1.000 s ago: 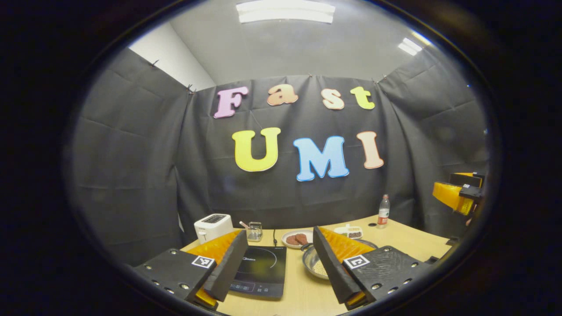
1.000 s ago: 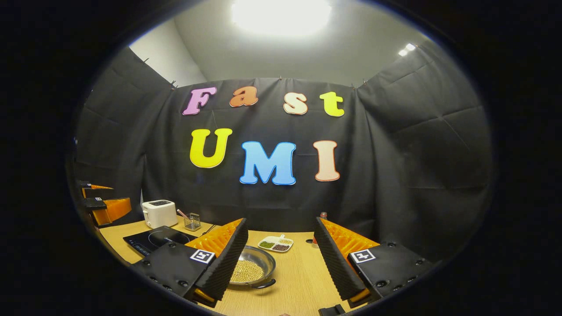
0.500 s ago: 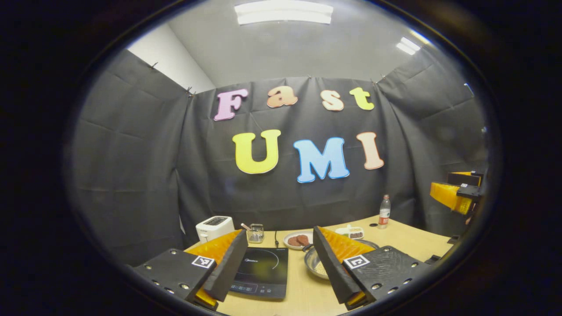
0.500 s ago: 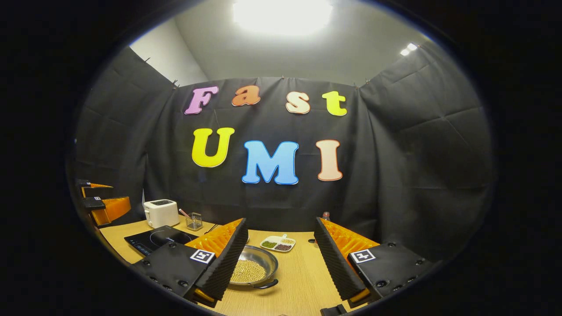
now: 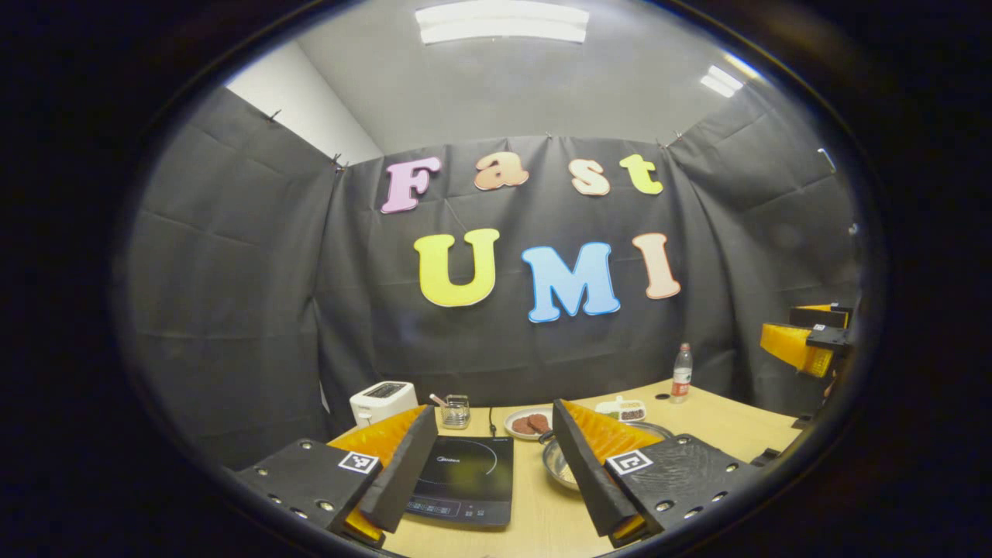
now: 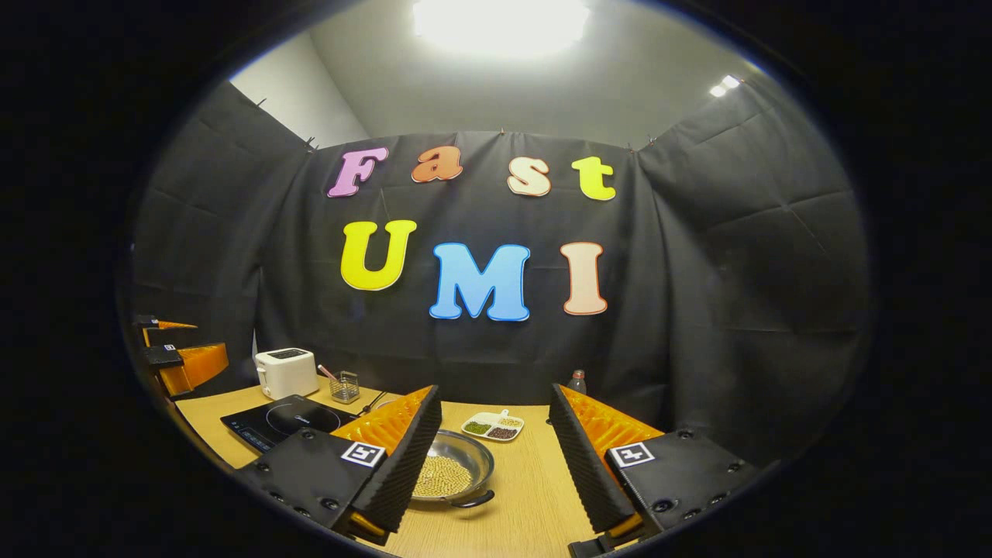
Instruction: First push the handle of the pot to place it horizontally, then grasp the pot with both hands and set it on the induction cooktop.
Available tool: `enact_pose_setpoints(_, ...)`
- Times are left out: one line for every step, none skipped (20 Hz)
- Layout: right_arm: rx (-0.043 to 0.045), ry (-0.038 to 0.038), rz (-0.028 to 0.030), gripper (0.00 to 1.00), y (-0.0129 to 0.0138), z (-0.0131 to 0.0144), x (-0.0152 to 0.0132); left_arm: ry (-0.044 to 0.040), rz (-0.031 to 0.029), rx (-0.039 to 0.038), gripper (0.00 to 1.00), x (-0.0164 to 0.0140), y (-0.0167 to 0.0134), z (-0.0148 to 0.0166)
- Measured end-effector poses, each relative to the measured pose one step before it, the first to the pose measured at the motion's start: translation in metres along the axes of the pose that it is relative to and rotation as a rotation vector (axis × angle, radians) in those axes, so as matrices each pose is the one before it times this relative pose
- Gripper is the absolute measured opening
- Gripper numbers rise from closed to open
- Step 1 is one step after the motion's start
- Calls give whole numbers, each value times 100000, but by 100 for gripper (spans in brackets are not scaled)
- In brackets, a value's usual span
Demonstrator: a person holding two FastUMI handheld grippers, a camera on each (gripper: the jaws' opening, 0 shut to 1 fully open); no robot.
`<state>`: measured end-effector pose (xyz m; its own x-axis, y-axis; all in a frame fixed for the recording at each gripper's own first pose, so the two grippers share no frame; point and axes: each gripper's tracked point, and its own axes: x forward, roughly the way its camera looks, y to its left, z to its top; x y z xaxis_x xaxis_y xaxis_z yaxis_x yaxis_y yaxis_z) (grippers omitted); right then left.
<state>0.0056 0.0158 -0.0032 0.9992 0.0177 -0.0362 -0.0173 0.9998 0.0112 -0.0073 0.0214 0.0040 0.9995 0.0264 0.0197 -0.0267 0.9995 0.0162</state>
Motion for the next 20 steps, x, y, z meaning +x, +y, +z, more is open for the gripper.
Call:
enact_pose_setpoints(-165, 348, -735, 88, -51, -41, 4, -75, 0, 286, 93, 78, 116, 37)
enact_pose_setpoints(-72, 33, -57, 80, -79, 122, -19, -213, 36, 240, 93, 90, 159, -28)
enact_pose_setpoints(195, 68, 88, 71, 292, -138, 104, -236, -14, 130, 90, 9, 204, 153)
enact_pose_setpoints(106, -533, -812, 63, 2, 232, 1, -41, -156, 82, 91, 47, 120, 41)
enact_pose_setpoints(267, -409, -192, 58, 61, 132, 29, -213, -71, 143, 89, 12, 175, 73)
enact_pose_setpoints(389, 410, 388, 53, 327, -59, 29, -304, -105, 114, 89, 1, 144, 2)
enact_pose_setpoints(-165, 744, -506, 52, 65, -118, 260, -184, -236, 105, 90, 85, 173, 90)
enact_pose_setpoints(322, 256, 166, 45, 12, -163, -77, -239, -295, 197, 89, 108, 138, 2)
enact_pose_setpoints(594, 230, -312, 37, 276, 6, 67, -360, -136, 300, 89, 77, 256, 115)
enact_pose_setpoints(419, 502, 457, 30, 353, -47, 31, -393, -231, 145, 89, 92, 292, 97)
enact_pose_setpoints(-426, 513, 143, 30, 427, -189, 460, -288, -158, 94, 88, 61, 132, 70)
enact_pose_setpoints(-845, -684, -1681, 28, -299, -11, 15, -194, -43, -25, 88, 174, 327, -93)
enact_pose_setpoints(-256, -651, 33, 16, 483, 216, -862, -228, -168, -193, 88, 70, 356, -114)
enact_pose_setpoints(-238, -750, -43, 10, -46, 442, -19, -3, 62, -244, 88, 57, 315, -149)
enact_pose_setpoints(-350, 540, 1142, 3, 723, -505, 152, 52, 8, -416, 88, 5, 348, -33)
enact_pose_setpoints(-429, 715, 1259, 0, 692, -265, 54, -1, 23, -463, 88, 55, 450, -215)
enact_pose_setpoints(-575, 739, 1226, 5, 609, -202, 208, 15, 80, -253, 88, 113, 472, -48)
enact_pose_setpoints(-857, 326, -1553, 5, -222, -177, -1052, -254, 200, -155, 88, 59, 471, -139)
enact_pose_setpoints(-818, 782, 332, 0, 244, -34, 1346, -285, 2, -175, 89, 106, 517, -55)
enact_pose_setpoints(-963, 546, -596, 2, 276, -14, -710, -261, 146, -106, 88, 58, 483, -149)
